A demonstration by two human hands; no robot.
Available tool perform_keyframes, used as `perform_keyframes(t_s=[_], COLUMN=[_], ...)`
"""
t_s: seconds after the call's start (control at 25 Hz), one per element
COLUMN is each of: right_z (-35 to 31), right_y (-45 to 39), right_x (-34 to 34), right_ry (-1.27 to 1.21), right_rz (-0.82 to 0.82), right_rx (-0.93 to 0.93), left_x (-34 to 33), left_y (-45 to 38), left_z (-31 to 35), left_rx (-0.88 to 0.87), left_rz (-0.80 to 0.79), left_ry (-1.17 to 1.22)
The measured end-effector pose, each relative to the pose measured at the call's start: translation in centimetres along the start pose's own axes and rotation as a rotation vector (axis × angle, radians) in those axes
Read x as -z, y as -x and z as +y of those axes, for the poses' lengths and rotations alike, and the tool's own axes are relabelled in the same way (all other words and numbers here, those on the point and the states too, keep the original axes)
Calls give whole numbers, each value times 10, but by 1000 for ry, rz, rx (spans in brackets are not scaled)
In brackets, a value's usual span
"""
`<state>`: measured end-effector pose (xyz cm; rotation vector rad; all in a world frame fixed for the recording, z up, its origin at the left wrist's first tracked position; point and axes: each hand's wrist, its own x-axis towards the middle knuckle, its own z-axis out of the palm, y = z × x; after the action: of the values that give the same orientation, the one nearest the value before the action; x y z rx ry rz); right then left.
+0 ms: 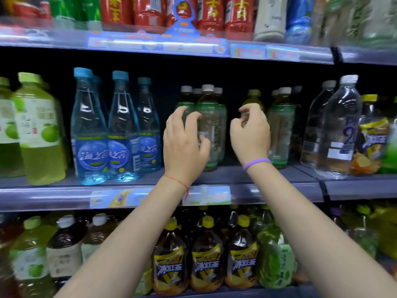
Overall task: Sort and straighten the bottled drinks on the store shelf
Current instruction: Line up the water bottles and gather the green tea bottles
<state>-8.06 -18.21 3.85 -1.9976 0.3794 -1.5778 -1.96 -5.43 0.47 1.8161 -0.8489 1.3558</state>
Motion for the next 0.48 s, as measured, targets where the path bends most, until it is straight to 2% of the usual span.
perform_keyframes(t_s=[0.08,0.2,0.28,0.48], right_z=[22,36,39,38], right_y=[-21,-40,-56,-88], right_x=[10,9,1,-9], right_ry=[253,511,581,606], right_rz=[-146,-359,-454,-609], right_rx=[-106,1,23,-122], left_x=[-16,-39,-49,-58], left_y=[-5,-13,-13,-18], left_z=[13,19,17,17], left_rx=[182,463,534,592], left_rz=[-107,-233,-262,-251], left_ry=[69,116,80,51])
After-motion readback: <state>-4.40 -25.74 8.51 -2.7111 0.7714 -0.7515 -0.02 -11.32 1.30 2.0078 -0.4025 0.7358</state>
